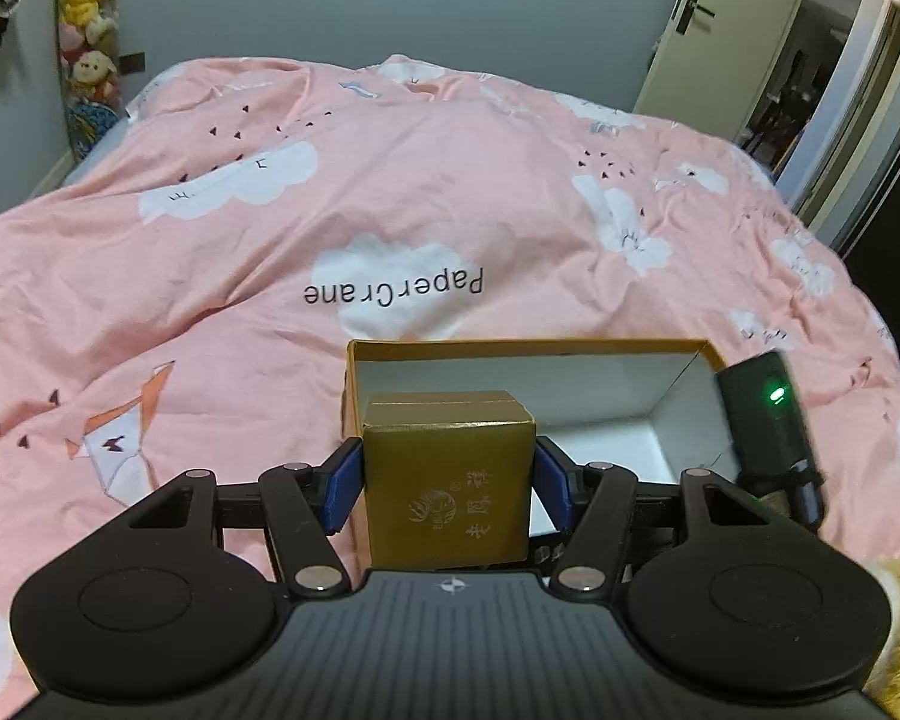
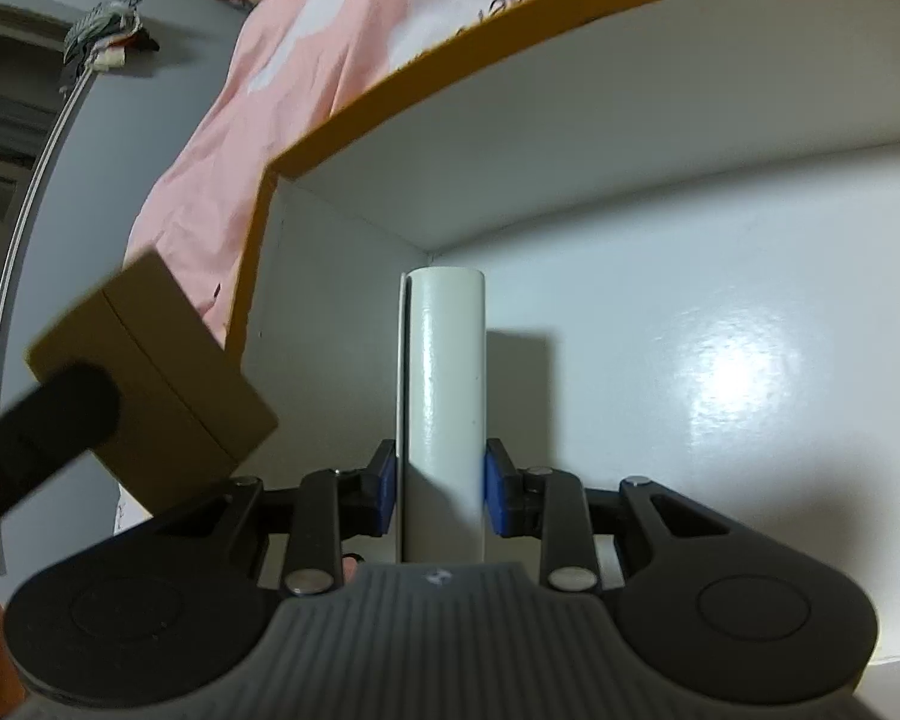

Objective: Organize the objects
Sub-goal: 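Carry the white box into the orange box with the right gripper and release it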

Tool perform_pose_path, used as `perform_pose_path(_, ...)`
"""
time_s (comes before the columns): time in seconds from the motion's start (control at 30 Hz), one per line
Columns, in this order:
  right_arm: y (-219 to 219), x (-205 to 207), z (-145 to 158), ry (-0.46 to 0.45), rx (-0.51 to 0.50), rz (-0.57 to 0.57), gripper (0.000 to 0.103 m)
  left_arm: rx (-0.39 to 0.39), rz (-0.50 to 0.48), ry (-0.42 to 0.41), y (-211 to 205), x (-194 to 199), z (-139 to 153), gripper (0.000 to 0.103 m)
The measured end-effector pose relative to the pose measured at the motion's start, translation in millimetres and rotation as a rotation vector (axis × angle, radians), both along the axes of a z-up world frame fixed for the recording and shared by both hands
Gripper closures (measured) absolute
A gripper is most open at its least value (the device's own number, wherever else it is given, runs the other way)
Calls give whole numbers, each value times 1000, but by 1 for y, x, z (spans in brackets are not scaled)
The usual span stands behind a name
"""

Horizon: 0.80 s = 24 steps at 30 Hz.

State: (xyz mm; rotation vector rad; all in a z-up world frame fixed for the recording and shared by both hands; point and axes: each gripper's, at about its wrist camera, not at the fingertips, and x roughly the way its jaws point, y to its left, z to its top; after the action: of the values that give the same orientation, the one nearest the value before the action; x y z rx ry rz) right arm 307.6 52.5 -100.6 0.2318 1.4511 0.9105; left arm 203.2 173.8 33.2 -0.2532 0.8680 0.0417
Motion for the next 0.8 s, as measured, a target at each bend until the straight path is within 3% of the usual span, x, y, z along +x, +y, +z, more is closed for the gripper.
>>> perform_pose_path(0.17,14,-1,-6,28,-63,33,71,-2,5,-6,2,5,-1,35)
perform_pose_path(0.3,26,-4,0,-18,-132,87,69,-4,2,-7,2,5,-3,35)
perform_pose_path(0.43,30,-8,7,-117,-237,148,55,-6,-6,-7,2,6,-2,35)
perform_pose_path(0.5,28,-8,7,-133,-262,173,54,-4,-13,-9,1,6,-2,35)
perform_pose_path(0.7,27,-5,6,-155,-264,232,63,5,-33,-4,-2,11,-4,35)
perform_pose_path(0.8,30,-8,7,-126,-218,262,76,8,-32,-2,-1,13,-5,35)
